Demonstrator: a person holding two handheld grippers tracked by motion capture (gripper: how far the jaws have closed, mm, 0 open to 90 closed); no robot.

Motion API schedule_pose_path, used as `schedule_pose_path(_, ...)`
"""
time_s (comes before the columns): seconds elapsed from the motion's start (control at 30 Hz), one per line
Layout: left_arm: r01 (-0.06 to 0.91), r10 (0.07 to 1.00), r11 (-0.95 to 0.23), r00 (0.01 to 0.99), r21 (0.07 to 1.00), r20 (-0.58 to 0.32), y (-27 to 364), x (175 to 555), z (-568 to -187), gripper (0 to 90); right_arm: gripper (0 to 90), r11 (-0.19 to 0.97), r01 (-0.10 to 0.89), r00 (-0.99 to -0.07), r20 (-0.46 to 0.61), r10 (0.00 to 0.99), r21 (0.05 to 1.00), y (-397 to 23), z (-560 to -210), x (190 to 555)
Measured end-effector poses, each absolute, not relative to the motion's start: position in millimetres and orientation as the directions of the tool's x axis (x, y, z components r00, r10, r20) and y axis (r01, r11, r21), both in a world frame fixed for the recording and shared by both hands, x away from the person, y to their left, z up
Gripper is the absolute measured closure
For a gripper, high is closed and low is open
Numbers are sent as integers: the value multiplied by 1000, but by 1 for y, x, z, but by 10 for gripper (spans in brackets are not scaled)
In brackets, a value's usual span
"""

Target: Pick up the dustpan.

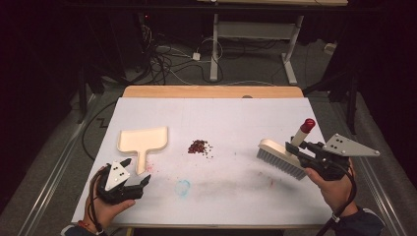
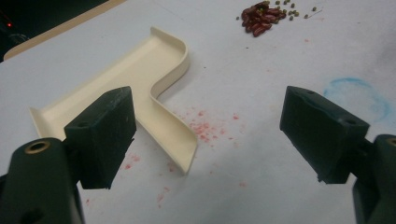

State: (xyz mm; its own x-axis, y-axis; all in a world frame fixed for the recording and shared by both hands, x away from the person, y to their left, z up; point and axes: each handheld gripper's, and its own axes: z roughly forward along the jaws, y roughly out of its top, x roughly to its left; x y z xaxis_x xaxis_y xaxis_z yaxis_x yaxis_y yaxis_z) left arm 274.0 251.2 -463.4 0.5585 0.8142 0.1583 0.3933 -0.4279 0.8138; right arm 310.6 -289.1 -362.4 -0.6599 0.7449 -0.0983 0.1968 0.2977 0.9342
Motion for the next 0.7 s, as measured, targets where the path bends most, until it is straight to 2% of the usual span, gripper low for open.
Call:
schedule_pose_path(0.27, 422, 824, -436, 543, 795, 163, 252, 272, -466, 184, 704, 288, 197, -670, -86, 737, 937, -286, -363, 318)
schedule_pose_path(0.47, 465, 844, -408, 521, 785, 130, 258, 277, -468, 183, 704, 306, 203, -682, -90, 725, 930, -279, -368, 324)
schedule_pose_path(0.7, 585, 921, -280, 388, 761, 40, 269, 280, -468, 187, 704, 307, 190, -684, -98, 722, 933, -277, -366, 324)
